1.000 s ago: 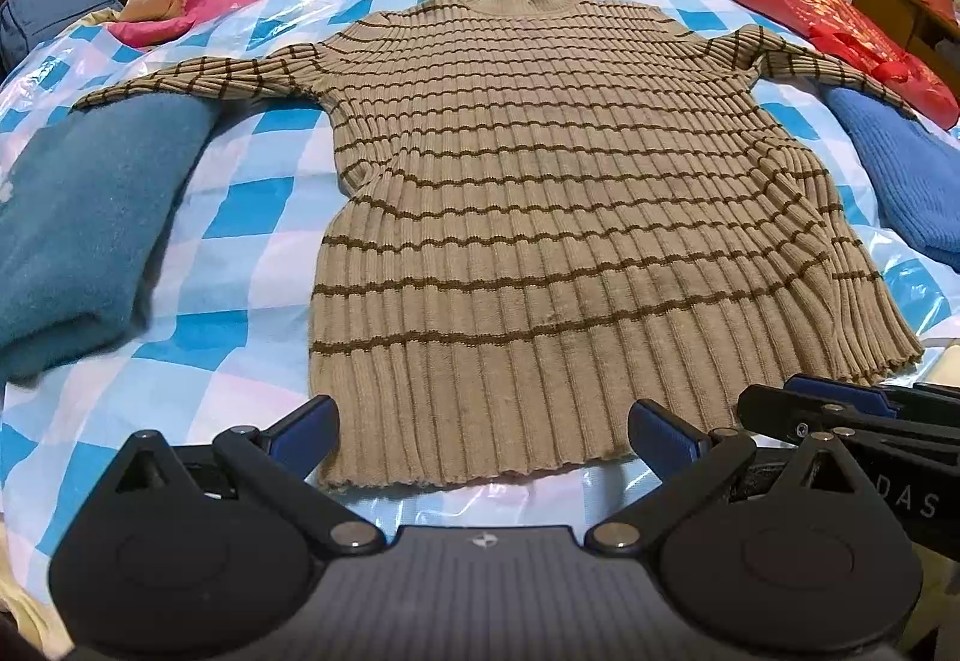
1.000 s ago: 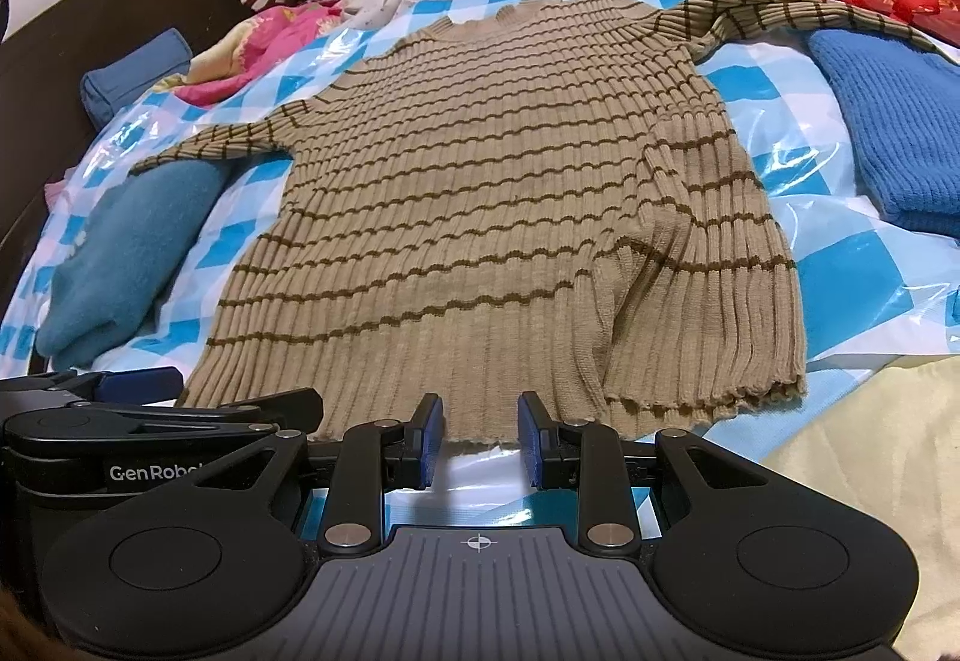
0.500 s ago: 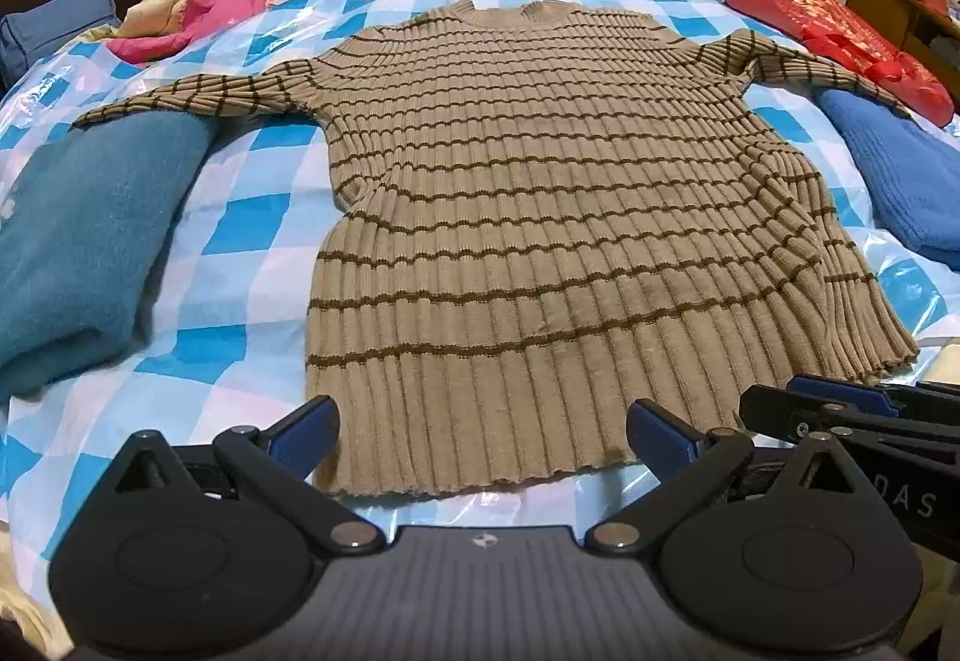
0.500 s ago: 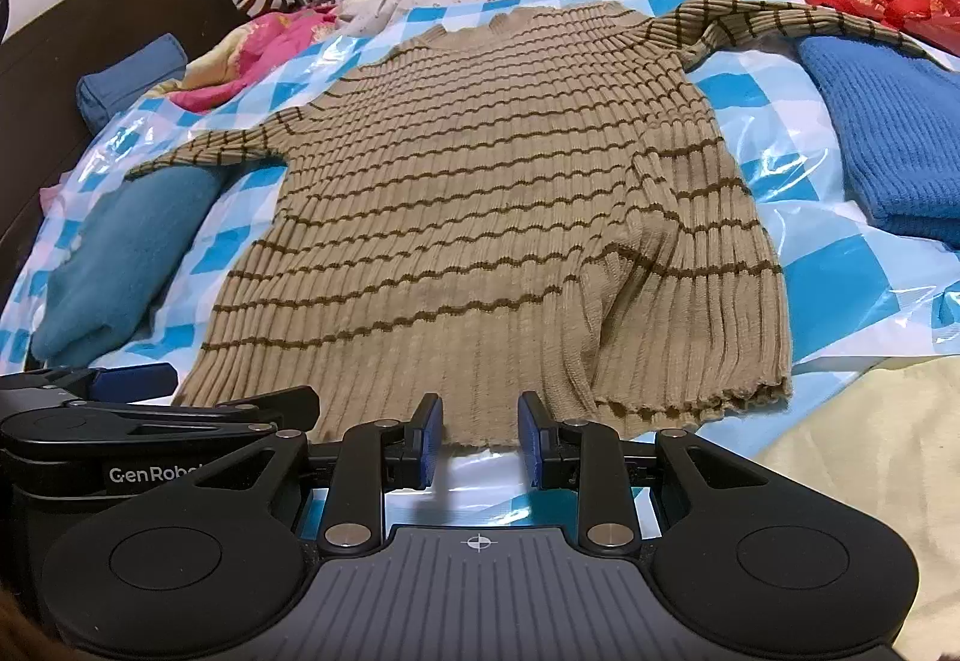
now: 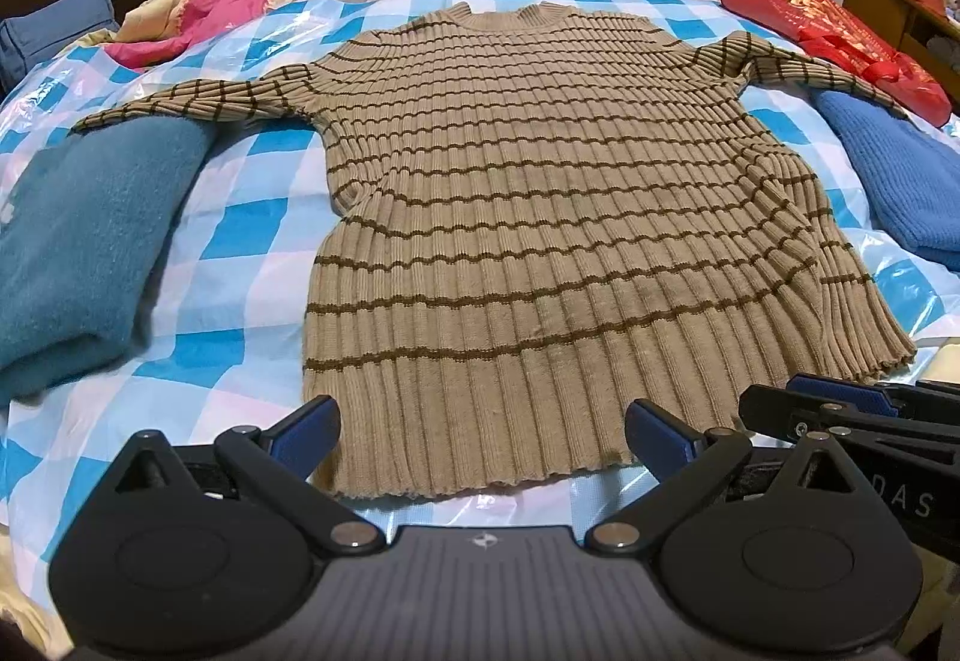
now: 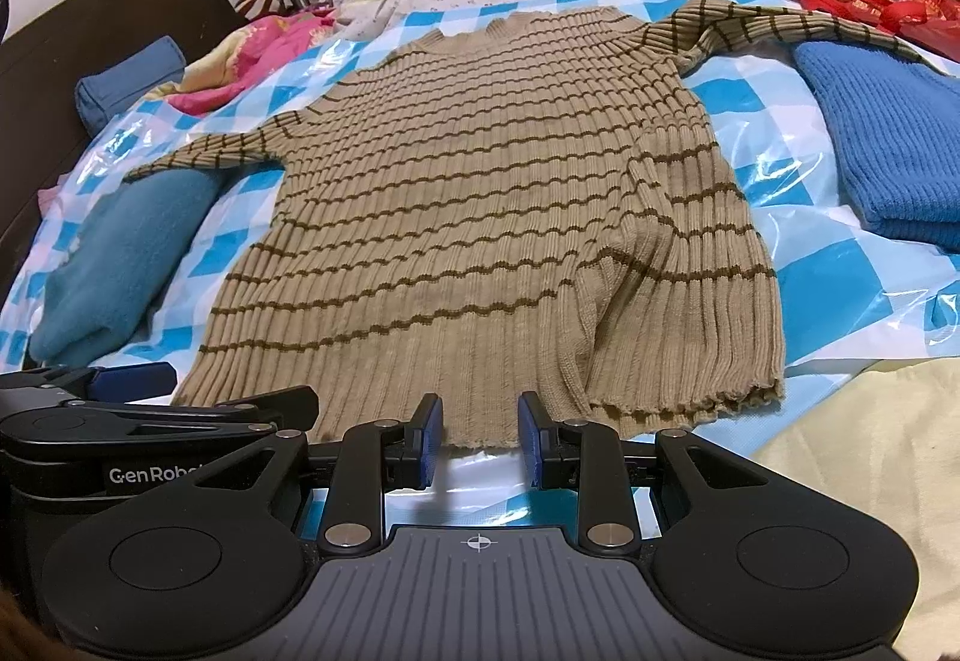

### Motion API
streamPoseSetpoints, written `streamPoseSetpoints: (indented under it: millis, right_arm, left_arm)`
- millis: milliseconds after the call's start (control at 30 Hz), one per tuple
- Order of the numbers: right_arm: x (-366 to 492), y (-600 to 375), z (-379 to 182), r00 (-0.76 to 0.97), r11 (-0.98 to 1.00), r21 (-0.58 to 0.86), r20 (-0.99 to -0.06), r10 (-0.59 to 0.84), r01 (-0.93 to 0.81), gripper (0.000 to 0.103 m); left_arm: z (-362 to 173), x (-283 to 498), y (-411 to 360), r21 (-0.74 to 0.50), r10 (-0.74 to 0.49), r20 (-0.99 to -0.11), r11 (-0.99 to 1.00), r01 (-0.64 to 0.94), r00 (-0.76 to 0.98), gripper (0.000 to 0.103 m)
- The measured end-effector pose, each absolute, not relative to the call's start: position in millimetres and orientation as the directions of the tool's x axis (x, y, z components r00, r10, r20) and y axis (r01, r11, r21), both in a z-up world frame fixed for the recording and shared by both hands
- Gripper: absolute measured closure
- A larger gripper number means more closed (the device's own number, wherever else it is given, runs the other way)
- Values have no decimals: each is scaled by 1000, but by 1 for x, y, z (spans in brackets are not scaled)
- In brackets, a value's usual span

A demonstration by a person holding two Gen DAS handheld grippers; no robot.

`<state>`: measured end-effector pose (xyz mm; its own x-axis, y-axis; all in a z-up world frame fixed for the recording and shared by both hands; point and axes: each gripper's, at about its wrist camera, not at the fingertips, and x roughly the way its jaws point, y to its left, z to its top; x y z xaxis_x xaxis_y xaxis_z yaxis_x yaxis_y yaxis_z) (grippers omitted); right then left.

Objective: Fold small clothes

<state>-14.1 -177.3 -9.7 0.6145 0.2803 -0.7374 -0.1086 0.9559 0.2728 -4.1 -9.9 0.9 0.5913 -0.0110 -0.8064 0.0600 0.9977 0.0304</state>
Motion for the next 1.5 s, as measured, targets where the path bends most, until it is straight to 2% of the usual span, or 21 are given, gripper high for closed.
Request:
streamPoseSetpoints:
  millis: [933,1233,1367,1500]
  right_arm:
    - [20,-196,6,647,955,290,-718,259,-61,76]
    - [30,-207,1,633,944,327,-722,278,-41,76]
    - [45,-235,14,687,941,337,-689,229,24,76]
    - [73,-293,26,740,913,374,-658,138,163,76]
  left_arm:
    - [18,40,-30,39,-45,-774,992,119,632,0]
    - [12,49,-34,7,-78,-795,990,138,602,0]
    - [16,57,-39,-14,-105,-786,988,153,610,0]
    - [19,74,-49,-77,-170,-773,981,177,611,0]
